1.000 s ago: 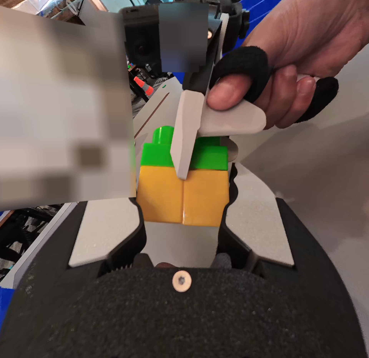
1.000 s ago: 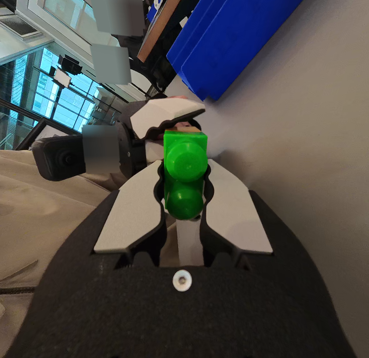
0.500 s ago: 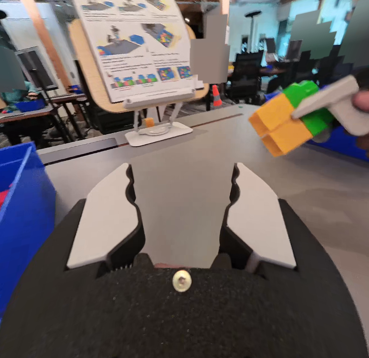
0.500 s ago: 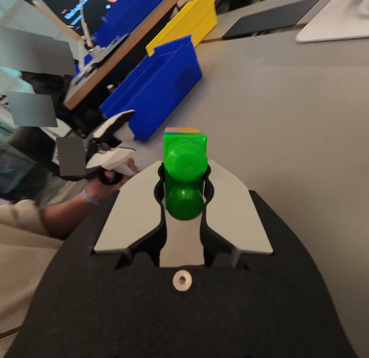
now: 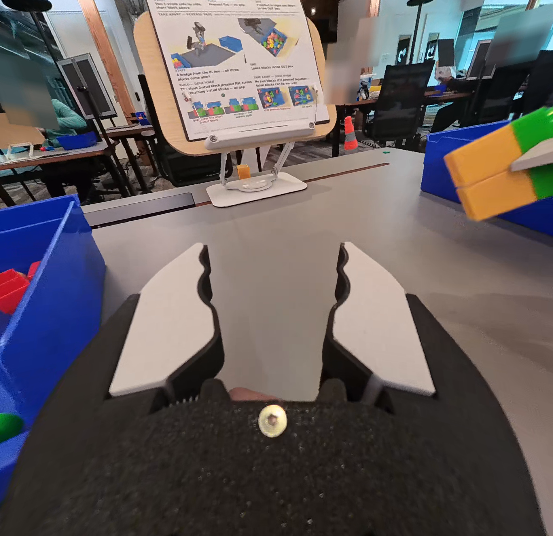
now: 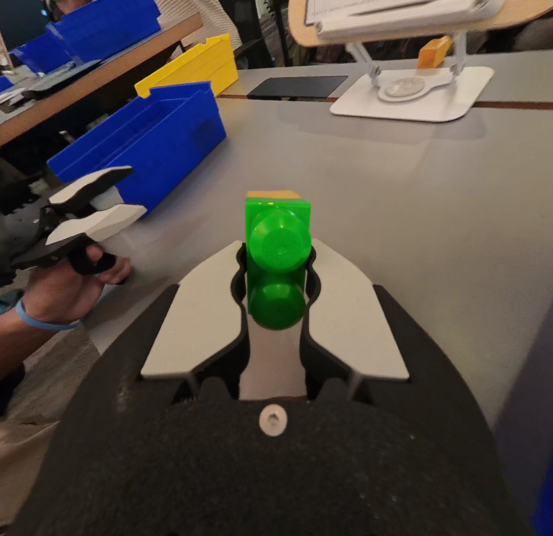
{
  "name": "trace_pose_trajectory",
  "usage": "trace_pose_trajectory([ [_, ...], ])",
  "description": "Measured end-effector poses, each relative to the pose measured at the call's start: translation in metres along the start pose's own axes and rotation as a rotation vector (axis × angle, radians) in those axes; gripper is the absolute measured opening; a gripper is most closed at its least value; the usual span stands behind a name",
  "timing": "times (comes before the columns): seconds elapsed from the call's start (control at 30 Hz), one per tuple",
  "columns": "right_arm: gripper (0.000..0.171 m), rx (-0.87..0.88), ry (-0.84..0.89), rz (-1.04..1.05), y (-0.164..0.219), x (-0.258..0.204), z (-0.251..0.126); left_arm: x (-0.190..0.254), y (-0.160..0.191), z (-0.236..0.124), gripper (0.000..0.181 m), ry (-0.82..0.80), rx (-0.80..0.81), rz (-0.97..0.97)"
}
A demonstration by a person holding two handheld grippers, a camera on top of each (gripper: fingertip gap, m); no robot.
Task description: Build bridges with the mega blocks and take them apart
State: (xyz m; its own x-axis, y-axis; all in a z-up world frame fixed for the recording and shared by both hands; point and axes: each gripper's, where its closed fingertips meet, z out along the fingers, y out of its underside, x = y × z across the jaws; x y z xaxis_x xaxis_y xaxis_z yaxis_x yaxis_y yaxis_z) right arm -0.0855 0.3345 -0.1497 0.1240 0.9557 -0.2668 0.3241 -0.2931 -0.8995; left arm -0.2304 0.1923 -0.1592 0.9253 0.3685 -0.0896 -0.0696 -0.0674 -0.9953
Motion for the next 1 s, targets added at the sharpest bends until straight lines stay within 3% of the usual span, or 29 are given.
trace_pose_trajectory([
  [0.2, 0.037, 0.000, 0.326, -0.049, -0.041, 0.086, -0.090, 0.005, 0.001, 0.001, 0.079, 0.025, -0.016, 0.006],
  [0.3, 0.037, -0.110, 0.510, -0.011, -0.036, 0.152, -0.134, 0.008, 0.001, 0.002, 0.077, 0.045, -0.013, -0.005],
  [0.4, 0.037, -0.252, 0.602, 0.072, -0.017, 0.203, -0.155, 0.011, 0.001, 0.002, 0.077, 0.067, -0.019, -0.022],
  [0.57, 0.037, -0.458, 0.671, 0.137, 0.013, 0.253, -0.148, 0.013, -0.004, 0.004, 0.076, 0.090, -0.013, -0.050],
  [0.8, 0.038, -0.722, 0.705, 0.213, 0.056, 0.284, -0.127, 0.018, -0.014, 0.000, 0.074, 0.109, 0.013, -0.030],
  [1.0, 0.037, -0.777, 0.714, 0.247, 0.060, 0.289, -0.115, 0.022, -0.014, -0.002, 0.074, 0.129, 0.010, -0.027],
])
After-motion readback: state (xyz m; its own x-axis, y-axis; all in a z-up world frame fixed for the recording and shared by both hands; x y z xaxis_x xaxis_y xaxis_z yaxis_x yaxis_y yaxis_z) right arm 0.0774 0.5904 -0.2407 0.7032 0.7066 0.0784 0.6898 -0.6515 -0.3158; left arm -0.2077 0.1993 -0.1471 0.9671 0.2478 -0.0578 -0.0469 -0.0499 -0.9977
